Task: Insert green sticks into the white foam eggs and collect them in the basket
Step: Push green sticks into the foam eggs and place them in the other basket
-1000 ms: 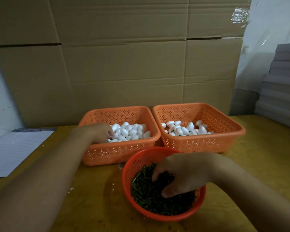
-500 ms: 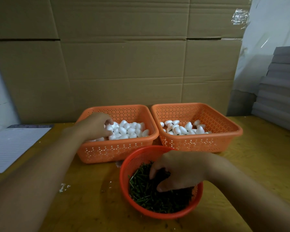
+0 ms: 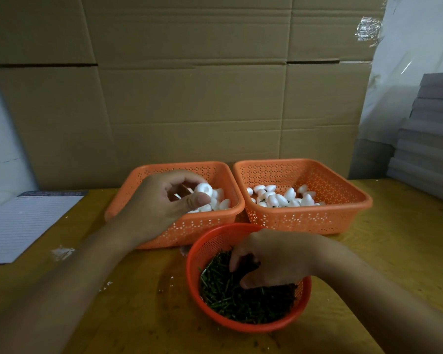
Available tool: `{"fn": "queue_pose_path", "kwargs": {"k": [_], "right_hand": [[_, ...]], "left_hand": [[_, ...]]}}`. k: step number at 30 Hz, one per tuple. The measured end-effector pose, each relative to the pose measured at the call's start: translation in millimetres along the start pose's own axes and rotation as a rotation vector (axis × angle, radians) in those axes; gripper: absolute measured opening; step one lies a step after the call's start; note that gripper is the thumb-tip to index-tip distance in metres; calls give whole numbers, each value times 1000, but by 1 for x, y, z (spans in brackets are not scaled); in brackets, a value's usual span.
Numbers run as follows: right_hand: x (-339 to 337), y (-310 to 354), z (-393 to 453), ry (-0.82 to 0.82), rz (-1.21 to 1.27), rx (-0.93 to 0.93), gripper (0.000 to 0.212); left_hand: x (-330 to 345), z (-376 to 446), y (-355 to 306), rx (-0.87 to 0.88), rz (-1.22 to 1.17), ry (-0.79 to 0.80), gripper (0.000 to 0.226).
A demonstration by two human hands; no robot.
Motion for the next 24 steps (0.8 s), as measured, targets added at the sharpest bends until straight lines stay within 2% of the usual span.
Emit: {"fn": "queue_pose_path", "kwargs": {"k": [6,9,14,20,24], "right_hand": [[0,0,1,-2,-2,-9,33],[0,0,0,-4,-2,-12,33],[0,-2,1,-13,14,-11,33],[1,-3,2,-21,18,-13,31],[2,-2,2,-14,19,-10,29]], "left_hand": [[11,-12,-8,-12,-61,60,41],[12,-13,-8,-42,-53,52,45],[14,-15,-3,-135,-18,42,40],[19,-16,-6,-168,-206,46,24],[20,-14,-8,-278,-331,73,32]]}}
Point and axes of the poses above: each hand's wrist, its own z-axis towards the middle knuckle, its own x-axis out of the palm, y = z × x, the point moved 5 cm from there along z, towards the middle knuckle, and after that the axes turned 5 degrees about -y, right-handed, at the moved point
